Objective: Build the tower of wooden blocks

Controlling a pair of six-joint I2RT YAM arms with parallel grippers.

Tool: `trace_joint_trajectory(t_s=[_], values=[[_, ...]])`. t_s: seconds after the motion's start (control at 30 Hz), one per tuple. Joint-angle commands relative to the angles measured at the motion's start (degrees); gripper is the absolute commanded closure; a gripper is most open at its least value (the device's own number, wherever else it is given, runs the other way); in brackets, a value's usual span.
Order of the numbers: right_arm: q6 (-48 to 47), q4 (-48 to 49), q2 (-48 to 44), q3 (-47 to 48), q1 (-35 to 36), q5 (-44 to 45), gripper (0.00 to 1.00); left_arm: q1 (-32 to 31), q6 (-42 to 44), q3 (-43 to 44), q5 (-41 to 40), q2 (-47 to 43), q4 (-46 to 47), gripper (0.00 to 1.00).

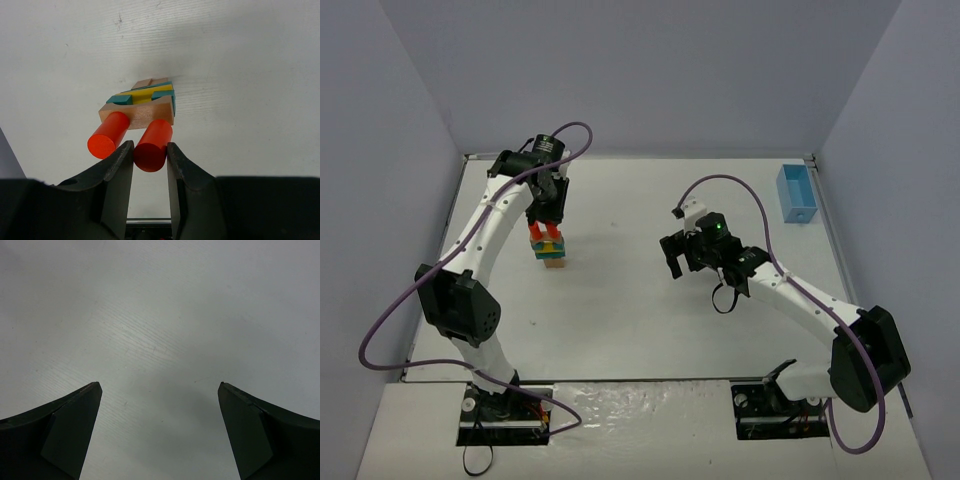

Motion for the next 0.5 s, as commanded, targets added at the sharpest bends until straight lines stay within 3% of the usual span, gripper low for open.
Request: trace_joint_trajectory(t_s=[0.0, 0.47], values=[[0.74, 2.92, -0.31, 0.71, -0.47, -0.48, 0.0, -0.02, -0.16, 1.67, -1.12, -1.21, 0.77, 1.0], [0.74, 2.95, 0.1, 0.62, -0.91, -1.19, 0.0, -0.19, -0.92, 1.02, -1.58, -1.16, 1.62, 1.0]])
